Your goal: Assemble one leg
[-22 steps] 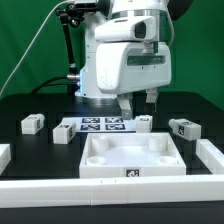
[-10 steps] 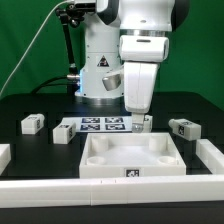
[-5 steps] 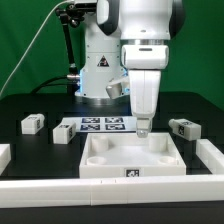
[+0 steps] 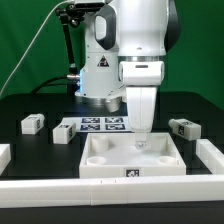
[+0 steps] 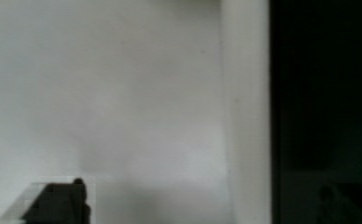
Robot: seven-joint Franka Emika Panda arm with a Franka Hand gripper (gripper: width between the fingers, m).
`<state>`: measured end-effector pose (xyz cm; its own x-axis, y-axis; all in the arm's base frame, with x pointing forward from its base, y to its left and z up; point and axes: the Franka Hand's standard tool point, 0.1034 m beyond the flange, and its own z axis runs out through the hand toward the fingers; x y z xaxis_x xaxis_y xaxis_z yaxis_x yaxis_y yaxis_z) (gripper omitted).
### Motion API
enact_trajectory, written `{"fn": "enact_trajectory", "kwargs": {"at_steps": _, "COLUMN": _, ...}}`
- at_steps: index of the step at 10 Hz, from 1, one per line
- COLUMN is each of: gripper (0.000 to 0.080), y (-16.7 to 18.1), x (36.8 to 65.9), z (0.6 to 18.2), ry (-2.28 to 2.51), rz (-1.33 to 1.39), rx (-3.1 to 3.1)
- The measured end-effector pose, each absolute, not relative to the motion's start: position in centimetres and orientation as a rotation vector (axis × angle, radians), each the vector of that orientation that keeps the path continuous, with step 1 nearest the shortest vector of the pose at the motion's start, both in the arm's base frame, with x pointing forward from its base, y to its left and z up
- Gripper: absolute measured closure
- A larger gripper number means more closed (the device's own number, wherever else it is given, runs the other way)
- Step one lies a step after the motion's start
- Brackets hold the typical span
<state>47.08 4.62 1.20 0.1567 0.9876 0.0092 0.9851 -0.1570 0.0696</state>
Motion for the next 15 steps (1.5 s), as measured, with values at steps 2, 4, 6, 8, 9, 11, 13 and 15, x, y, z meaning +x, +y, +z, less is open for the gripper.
{"fn": "enact_trajectory", "kwargs": {"at_steps": 2, "gripper": 0.0150, "y": 4.50, "x": 47.05, "z": 1.18, "ry": 2.005, "rz": 0.079, "rx": 2.357}}
{"fn": "enact_trajectory", "kwargs": {"at_steps": 4, "gripper": 0.0415, "y": 4.50, "x": 47.02, "z": 1.17, "ry": 2.005, "rz": 0.078, "rx": 2.357}}
{"fn": "enact_trajectory", "kwargs": {"at_steps": 6, "gripper": 0.0590, "y": 4.50, "x": 46.98, "z": 1.14, "ry": 2.005, "rz": 0.077, "rx": 2.358}}
{"fn": "enact_trajectory", "kwargs": {"at_steps": 8, "gripper": 0.0736, "y": 4.50, "x": 46.92, "z": 1.10, "ry": 2.006, "rz": 0.075, "rx": 2.358}}
{"fn": "enact_trajectory", "kwargs": {"at_steps": 9, "gripper": 0.0739, "y": 4.50, "x": 46.92, "z": 1.10, "ry": 2.006, "rz": 0.075, "rx": 2.358}}
{"fn": "enact_trajectory", "kwargs": {"at_steps": 11, "gripper": 0.0739, "y": 4.50, "x": 46.91, "z": 1.10, "ry": 2.006, "rz": 0.075, "rx": 2.358}}
{"fn": "enact_trajectory", "kwargs": {"at_steps": 13, "gripper": 0.0739, "y": 4.50, "x": 46.91, "z": 1.10, "ry": 2.006, "rz": 0.075, "rx": 2.358}}
{"fn": "enact_trajectory", "kwargs": {"at_steps": 15, "gripper": 0.0739, "y": 4.52, "x": 46.91, "z": 1.09, "ry": 2.014, "rz": 0.070, "rx": 2.353}}
